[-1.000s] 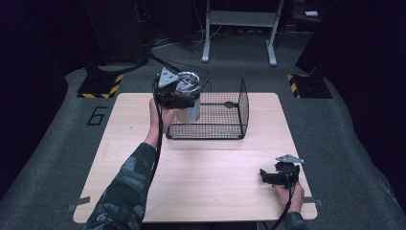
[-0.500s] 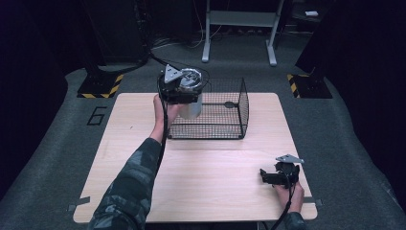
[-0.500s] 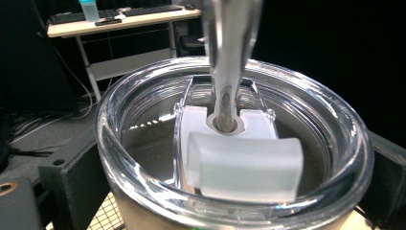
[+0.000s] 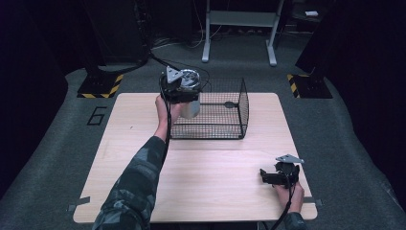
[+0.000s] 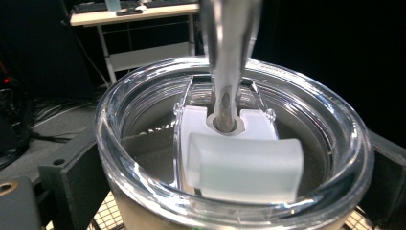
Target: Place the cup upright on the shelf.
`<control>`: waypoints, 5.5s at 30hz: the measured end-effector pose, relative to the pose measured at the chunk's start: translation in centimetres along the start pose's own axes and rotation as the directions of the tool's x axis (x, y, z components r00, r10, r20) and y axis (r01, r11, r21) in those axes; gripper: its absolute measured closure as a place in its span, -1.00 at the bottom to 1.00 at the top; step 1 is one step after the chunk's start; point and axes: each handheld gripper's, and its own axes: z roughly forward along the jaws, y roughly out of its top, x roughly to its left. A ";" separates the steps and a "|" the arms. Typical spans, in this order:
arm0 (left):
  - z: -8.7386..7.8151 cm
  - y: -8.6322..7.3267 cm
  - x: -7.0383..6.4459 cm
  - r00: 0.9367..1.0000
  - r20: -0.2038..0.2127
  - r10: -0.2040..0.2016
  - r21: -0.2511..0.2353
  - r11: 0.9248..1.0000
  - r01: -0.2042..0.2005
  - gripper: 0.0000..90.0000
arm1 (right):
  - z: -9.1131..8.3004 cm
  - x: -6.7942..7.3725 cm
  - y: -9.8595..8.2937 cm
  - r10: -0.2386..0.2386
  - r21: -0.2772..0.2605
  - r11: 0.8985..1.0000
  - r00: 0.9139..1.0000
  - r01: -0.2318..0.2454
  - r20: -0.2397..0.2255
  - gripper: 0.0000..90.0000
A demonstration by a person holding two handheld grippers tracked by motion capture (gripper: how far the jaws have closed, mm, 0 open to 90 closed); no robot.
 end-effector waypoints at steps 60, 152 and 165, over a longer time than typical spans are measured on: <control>4.4 -7.1 -0.6 0.993 -0.075 -0.096 0.141 0.984 0.106 -0.92 | 0.0 -0.1 0.0 -0.013 0.000 1.000 1.000 0.013 0.006 -0.94; -13.5 -8.5 1.6 1.000 0.026 0.002 0.292 0.956 -0.009 -1.00 | 0.0 0.0 0.0 -0.016 -0.003 1.000 1.000 0.016 0.009 -0.94; -16.3 -15.3 3.7 0.997 -0.065 -0.033 0.382 0.923 0.055 -1.00 | 0.0 -0.1 0.0 -0.016 -0.002 1.000 1.000 0.016 0.009 -0.93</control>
